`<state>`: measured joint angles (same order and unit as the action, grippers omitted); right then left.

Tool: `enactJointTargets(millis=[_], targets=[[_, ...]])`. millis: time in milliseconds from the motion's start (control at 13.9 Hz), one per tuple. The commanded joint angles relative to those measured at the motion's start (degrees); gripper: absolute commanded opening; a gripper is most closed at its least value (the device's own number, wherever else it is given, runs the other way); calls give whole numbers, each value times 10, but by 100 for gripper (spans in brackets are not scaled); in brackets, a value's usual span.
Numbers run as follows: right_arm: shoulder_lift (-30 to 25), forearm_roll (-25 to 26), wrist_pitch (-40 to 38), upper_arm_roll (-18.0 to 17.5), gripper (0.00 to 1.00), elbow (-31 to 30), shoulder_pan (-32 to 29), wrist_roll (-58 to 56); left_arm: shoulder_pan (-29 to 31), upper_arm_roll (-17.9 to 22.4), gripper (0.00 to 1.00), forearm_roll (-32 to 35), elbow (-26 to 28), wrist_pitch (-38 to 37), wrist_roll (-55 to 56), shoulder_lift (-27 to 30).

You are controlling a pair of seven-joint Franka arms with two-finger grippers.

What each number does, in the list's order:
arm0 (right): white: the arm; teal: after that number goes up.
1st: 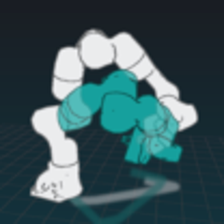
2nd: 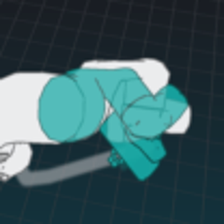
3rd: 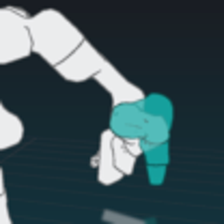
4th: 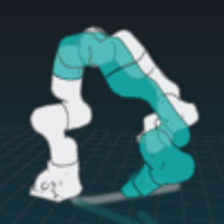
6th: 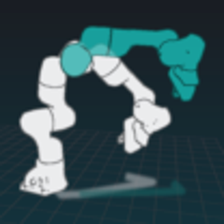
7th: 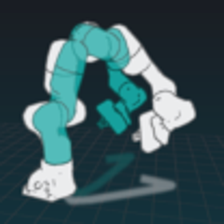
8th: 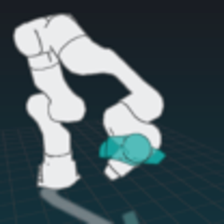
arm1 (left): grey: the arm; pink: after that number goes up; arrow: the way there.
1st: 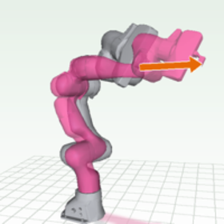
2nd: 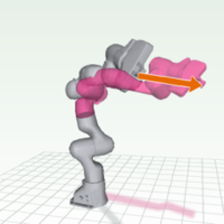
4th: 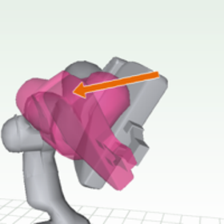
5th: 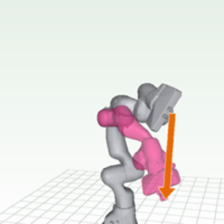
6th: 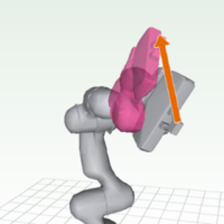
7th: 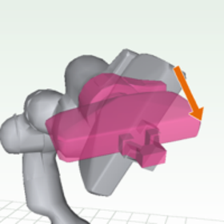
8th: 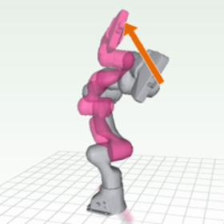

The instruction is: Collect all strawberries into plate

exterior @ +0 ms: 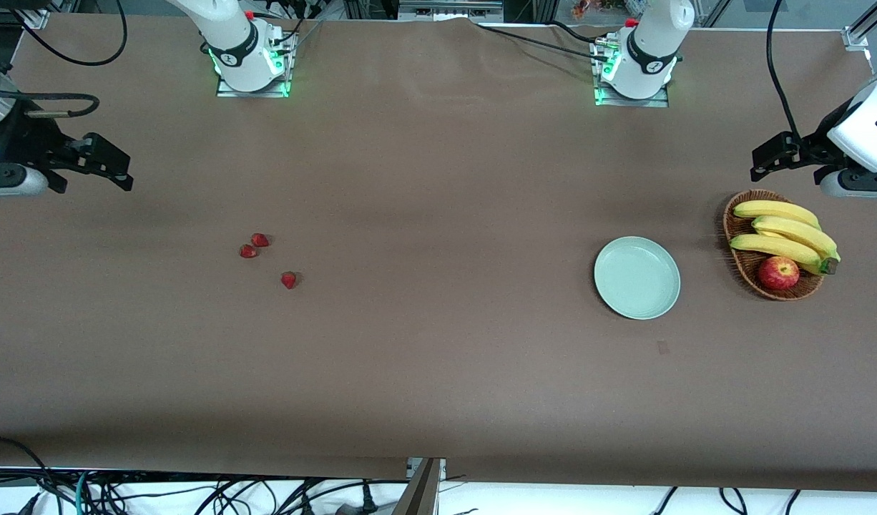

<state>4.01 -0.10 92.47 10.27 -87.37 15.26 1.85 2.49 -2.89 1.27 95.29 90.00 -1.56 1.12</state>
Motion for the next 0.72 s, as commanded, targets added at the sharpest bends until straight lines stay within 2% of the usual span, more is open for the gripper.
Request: enactJointTargets(millis=[0,288,432,504,648], targets=[[69,12,3,-2,100,13,16,-1,1,-1,100,-4,-20,-13,-4,-9],[178,6,33,-5,100,13,61,-4,1,-1,100,-4,-20,-13,-4,-9],[244,1,108,-5,100,14,70,-8,1,-1,100,-4,-20,-13,-4,-9],[267,-24,157,-6,100,10,70,-11,1,-1,100,-4,-20,-14,-4,-9],[310,-113,187,-5,100,8,68,-12,2,-1,100,-4,-20,-14,-4,-9]])
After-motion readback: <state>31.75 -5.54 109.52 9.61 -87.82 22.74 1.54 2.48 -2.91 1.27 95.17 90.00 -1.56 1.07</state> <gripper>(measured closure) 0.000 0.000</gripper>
